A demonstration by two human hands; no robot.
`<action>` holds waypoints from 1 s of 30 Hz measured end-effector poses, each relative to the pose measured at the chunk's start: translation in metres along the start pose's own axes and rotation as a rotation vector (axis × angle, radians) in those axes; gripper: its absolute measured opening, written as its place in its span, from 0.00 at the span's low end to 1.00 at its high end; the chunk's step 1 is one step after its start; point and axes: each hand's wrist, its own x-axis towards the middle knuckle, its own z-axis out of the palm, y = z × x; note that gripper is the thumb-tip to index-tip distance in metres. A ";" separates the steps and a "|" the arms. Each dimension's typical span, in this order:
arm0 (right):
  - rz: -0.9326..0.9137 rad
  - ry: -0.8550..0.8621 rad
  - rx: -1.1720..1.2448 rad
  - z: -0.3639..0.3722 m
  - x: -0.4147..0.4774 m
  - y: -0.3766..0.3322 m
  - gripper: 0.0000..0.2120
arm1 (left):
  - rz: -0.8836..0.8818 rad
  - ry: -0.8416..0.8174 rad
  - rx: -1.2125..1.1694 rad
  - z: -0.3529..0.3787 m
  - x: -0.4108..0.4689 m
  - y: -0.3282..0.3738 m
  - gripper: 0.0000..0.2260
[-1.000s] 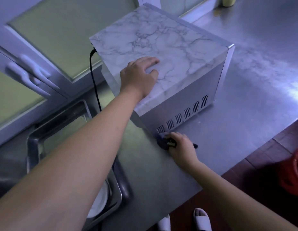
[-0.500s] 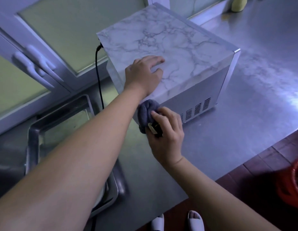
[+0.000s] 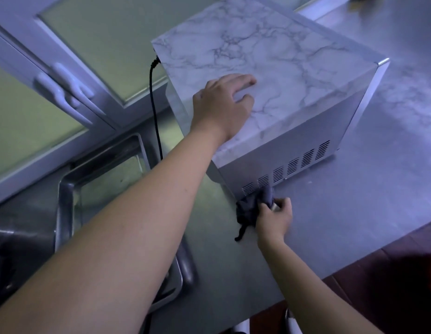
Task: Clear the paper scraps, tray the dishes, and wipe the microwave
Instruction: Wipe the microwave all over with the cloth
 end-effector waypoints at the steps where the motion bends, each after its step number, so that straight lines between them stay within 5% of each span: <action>1: 0.092 -0.002 0.031 -0.003 0.007 -0.003 0.11 | 0.001 0.002 0.002 0.000 0.000 0.001 0.17; 6: 0.057 -0.076 0.057 -0.041 0.036 -0.022 0.11 | 0.013 0.012 0.014 0.001 0.000 -0.002 0.16; 13: -0.106 0.215 0.117 -0.105 0.119 -0.099 0.09 | 0.031 0.021 0.046 0.004 0.001 -0.003 0.16; 18: -0.018 0.259 0.113 -0.102 0.163 -0.122 0.09 | 0.053 0.020 0.094 0.007 0.002 -0.004 0.16; 30: 0.162 0.118 0.114 -0.030 0.058 -0.048 0.08 | 0.065 0.028 0.110 0.009 0.003 -0.007 0.16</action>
